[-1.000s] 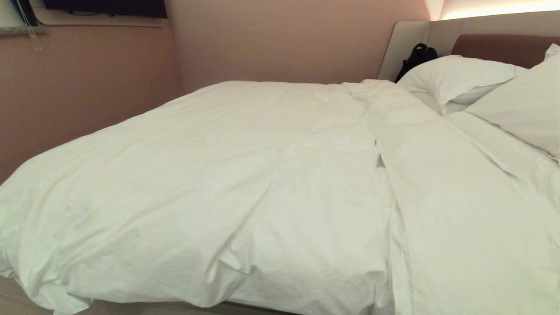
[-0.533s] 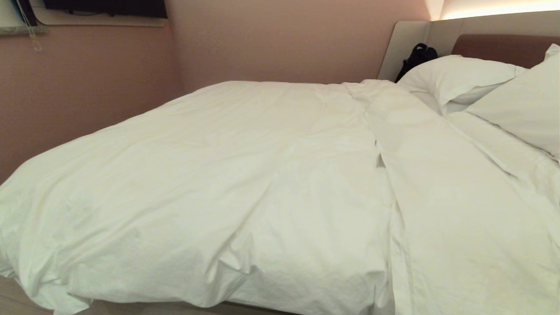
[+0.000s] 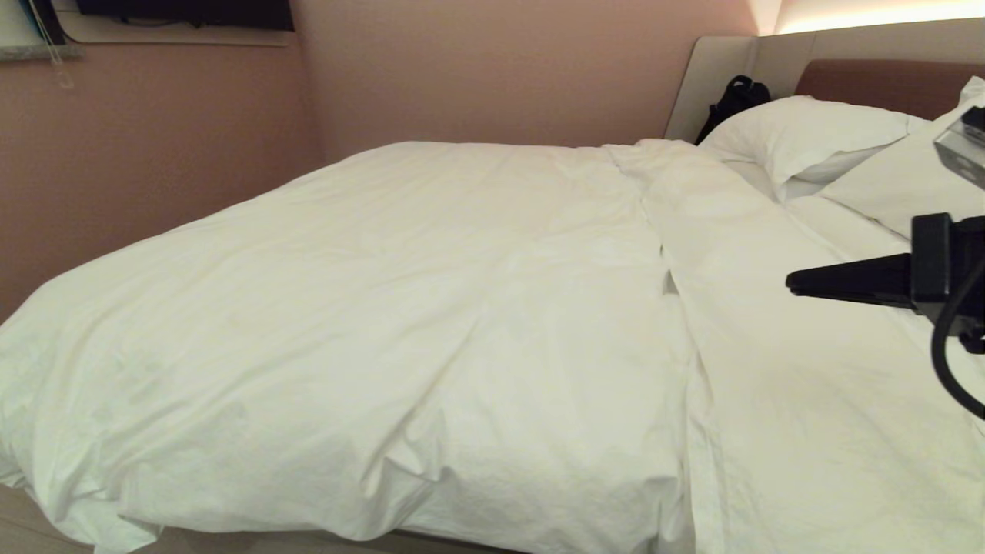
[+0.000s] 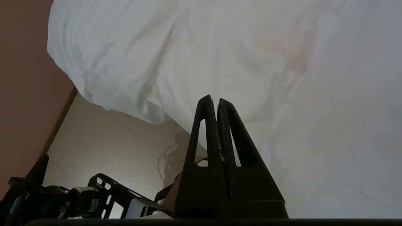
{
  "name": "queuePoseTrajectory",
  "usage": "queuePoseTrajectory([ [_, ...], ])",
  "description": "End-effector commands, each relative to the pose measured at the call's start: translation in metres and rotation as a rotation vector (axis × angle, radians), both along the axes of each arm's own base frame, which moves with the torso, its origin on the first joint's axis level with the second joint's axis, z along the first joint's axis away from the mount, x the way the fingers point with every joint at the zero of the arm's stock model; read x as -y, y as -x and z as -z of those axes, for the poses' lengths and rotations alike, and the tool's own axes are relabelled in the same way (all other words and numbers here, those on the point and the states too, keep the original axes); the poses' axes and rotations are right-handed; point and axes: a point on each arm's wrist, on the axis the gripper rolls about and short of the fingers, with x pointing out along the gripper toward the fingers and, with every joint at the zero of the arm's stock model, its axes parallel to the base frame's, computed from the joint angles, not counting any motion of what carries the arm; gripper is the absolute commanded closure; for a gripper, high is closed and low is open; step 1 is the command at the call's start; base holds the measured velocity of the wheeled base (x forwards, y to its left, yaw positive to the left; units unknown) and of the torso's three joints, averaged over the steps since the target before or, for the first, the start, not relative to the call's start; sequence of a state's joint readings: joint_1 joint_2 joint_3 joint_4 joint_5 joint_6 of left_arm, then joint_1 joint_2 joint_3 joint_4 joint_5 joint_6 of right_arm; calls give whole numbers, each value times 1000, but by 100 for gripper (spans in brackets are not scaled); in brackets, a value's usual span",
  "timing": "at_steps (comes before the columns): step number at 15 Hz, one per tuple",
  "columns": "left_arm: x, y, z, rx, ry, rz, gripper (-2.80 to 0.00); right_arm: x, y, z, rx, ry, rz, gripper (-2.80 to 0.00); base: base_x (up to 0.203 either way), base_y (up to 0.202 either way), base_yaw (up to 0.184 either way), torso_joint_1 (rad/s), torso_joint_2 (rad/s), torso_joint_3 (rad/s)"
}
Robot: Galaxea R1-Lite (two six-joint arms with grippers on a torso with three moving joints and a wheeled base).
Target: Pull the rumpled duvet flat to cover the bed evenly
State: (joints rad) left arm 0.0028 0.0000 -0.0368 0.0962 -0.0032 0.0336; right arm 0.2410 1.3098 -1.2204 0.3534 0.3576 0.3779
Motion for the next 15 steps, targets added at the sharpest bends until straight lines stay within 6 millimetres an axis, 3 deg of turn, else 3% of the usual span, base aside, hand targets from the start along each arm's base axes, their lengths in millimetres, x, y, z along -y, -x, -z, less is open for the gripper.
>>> queuePoseTrajectory([
  [1, 0, 0, 0, 0, 0, 0, 0, -12, -26, 10, -53, 62, 118, 0, 0, 0, 0, 0, 0, 0],
  [5, 0, 0, 0, 0, 0, 0, 0, -46, -59, 16, -72, 137, 197, 0, 0, 0, 0, 0, 0, 0],
  [8, 0, 0, 0, 0, 0, 0, 0, -73, -71, 24, -70, 190, 196, 0, 0, 0, 0, 0, 0, 0],
  [15, 0, 0, 0, 0, 0, 0, 0, -102, -99, 48, -120, 235, 151, 0, 0, 0, 0, 0, 0, 0],
])
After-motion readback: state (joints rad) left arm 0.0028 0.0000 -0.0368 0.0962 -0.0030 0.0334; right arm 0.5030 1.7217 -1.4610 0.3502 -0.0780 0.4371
